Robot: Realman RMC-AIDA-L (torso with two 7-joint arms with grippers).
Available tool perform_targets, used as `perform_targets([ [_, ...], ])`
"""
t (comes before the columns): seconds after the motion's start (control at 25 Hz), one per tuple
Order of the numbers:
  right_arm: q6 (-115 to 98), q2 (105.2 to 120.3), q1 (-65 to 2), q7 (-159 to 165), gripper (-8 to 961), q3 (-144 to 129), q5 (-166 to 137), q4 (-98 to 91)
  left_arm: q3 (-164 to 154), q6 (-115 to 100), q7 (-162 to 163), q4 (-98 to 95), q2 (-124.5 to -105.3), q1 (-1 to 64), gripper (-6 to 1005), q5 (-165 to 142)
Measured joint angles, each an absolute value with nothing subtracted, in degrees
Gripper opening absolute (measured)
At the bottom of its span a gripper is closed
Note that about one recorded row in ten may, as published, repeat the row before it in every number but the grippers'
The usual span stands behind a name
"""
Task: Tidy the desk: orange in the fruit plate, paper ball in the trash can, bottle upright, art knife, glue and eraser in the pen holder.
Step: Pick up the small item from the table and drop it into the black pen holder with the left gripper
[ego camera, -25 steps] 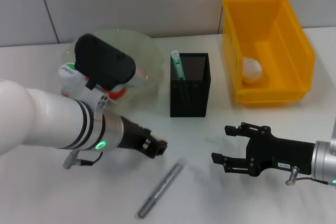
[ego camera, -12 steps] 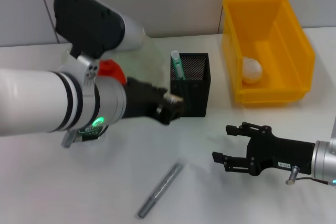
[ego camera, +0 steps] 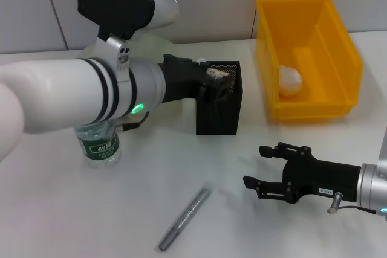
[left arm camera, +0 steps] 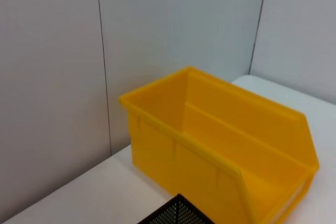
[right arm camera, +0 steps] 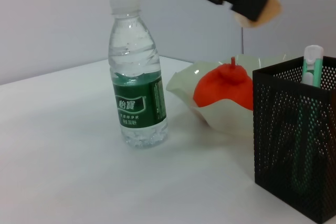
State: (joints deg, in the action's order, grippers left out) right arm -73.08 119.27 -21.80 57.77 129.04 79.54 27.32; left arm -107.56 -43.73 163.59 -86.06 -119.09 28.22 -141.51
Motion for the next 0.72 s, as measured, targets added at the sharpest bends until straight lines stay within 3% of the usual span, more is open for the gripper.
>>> perform_targets([
  [0.72,-72.58,119.18,-22.17,58.88,814,129.11,79.63,27.38,-110.41,-28.56,162.08,-67.35,-119.18,36.94,430,-135.63],
])
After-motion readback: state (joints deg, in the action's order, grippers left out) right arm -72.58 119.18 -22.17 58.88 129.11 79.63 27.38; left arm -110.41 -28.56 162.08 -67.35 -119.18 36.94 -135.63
